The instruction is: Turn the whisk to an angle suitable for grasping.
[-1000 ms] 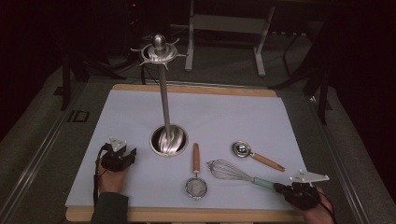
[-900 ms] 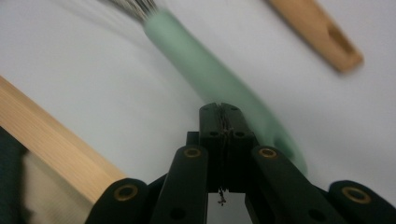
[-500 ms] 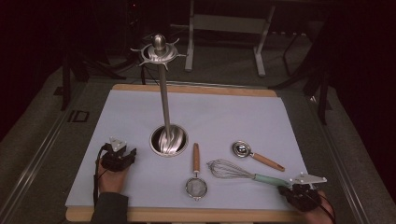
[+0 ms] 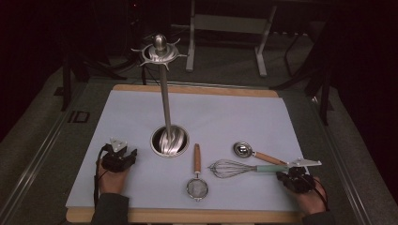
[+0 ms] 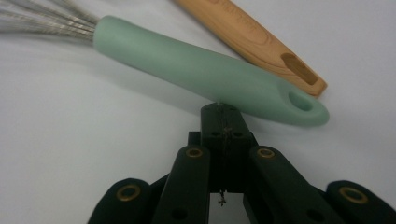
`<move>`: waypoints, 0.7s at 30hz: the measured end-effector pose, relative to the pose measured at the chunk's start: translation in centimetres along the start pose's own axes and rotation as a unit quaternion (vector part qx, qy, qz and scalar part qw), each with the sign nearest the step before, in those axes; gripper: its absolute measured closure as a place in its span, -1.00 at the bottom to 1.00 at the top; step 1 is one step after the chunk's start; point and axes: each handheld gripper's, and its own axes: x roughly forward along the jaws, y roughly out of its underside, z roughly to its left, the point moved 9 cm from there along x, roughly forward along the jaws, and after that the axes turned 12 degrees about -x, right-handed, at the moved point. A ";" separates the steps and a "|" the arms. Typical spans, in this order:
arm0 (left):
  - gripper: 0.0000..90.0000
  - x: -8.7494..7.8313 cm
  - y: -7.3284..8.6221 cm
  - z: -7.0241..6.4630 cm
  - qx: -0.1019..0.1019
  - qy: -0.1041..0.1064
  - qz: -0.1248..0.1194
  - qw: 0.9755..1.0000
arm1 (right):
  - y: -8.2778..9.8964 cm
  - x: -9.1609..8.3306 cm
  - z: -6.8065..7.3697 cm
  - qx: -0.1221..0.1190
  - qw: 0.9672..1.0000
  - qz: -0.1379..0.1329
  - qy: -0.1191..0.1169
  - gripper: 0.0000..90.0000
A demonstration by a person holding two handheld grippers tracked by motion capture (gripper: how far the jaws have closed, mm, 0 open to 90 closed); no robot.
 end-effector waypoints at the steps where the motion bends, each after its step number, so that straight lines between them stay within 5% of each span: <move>1: 0.25 0.0 0.0 0.0 0.000 0.000 0.000 1.000 | -0.2 0.2 -0.2 0.001 1.000 0.002 0.001 1.00; 16: 0.25 0.0 0.0 0.0 -0.001 0.001 0.000 1.000 | -4.6 3.9 -3.4 0.032 0.999 0.001 -0.007 1.00; 21: 0.25 0.0 0.0 0.0 -0.002 0.002 0.000 1.000 | -6.1 5.1 -4.1 0.024 1.000 0.010 -0.001 1.00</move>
